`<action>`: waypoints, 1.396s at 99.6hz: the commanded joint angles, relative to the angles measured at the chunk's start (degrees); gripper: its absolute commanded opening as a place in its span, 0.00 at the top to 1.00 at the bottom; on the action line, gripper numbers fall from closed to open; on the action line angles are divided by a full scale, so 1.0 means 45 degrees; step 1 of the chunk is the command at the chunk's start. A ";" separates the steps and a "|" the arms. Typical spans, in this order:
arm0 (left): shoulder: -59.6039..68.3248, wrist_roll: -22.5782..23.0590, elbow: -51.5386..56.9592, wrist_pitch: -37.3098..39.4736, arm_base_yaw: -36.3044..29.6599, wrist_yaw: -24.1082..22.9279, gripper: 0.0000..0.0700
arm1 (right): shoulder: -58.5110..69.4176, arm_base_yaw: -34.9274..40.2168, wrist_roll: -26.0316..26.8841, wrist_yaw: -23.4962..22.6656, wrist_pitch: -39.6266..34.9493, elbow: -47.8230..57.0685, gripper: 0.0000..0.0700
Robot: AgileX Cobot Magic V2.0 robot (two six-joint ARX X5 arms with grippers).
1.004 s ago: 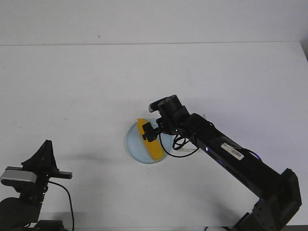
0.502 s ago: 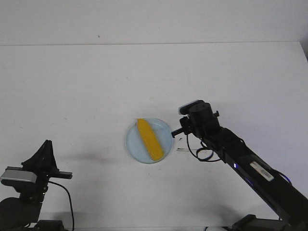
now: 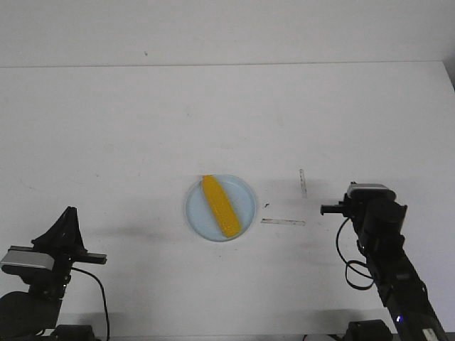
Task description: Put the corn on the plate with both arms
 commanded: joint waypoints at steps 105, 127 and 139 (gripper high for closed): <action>-0.0024 0.0170 0.0092 0.0151 0.0015 -0.0029 1.00 | -0.9505 -0.1200 0.0029 -0.1710 -0.0544 -0.2001 0.99; -0.0024 0.0170 0.0092 0.0146 0.0015 -0.0029 1.00 | -0.9505 -0.1200 0.0029 -0.1710 -0.0544 -0.2001 0.99; -0.0024 0.0170 0.0092 0.0151 0.0015 -0.0029 1.00 | -0.9505 -0.1200 0.0029 -0.1710 -0.0539 -0.2001 0.99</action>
